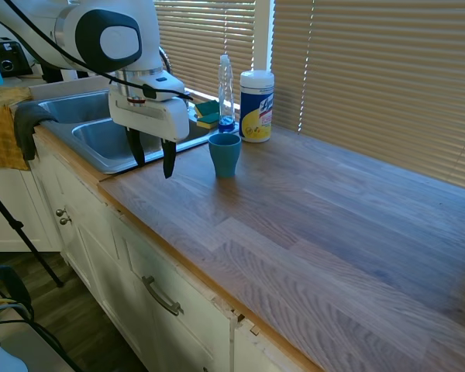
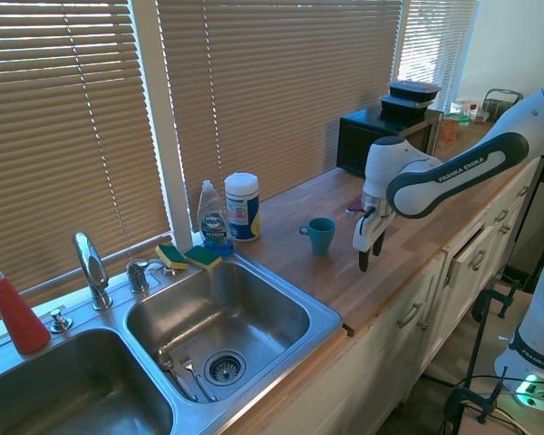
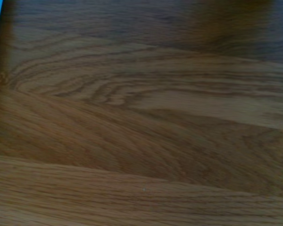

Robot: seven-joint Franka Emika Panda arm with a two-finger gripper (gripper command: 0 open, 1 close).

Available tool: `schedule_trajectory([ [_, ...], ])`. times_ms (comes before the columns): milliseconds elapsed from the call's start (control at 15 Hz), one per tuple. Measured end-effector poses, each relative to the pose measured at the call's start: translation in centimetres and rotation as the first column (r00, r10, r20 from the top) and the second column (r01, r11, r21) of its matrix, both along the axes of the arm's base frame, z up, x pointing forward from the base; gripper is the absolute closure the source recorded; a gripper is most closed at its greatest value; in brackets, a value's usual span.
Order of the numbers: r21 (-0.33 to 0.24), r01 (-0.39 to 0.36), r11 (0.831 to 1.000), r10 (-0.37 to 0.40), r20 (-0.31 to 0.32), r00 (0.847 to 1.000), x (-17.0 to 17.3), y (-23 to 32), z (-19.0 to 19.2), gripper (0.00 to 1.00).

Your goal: Put the mug in the sink

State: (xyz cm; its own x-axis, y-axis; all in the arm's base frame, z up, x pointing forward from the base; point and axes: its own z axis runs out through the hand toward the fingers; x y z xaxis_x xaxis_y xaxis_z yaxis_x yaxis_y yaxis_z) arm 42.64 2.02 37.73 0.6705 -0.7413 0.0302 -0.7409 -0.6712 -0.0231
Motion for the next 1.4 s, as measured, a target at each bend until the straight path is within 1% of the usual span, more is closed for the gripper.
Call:
schedule_trajectory([
  [133,-0.005,-0.002,1.0,0.002,0.001,1.0,0.0,-0.1,0.0,0.0],
  [200,-0.015,-0.009,1.0,0.009,0.011,1.0,0.2,-0.5,0.1,0.0],
  [400,-0.064,-0.023,0.998,0.028,0.08,0.996,1.5,-1.9,2.0,0.0],
  [600,-0.084,-0.022,0.996,0.034,0.149,0.988,4.2,-2.4,5.3,0.0],
  [867,-0.086,-0.03,0.996,0.047,0.199,0.979,9.6,-1.5,7.2,0.0],
  [933,-0.087,-0.03,0.996,0.047,0.203,0.978,11.1,-1.2,7.2,0.0],
  [1067,-0.092,-0.031,0.995,0.048,0.192,0.98,14.1,-0.3,5.9,0.0],
  [1333,-0.096,-0.006,0.995,0.018,0.127,0.992,17.9,0.2,0.4,0.0],
  [1400,-0.097,-0.001,0.995,0.012,0.116,0.993,18.5,0.0,-0.5,1.0],
])
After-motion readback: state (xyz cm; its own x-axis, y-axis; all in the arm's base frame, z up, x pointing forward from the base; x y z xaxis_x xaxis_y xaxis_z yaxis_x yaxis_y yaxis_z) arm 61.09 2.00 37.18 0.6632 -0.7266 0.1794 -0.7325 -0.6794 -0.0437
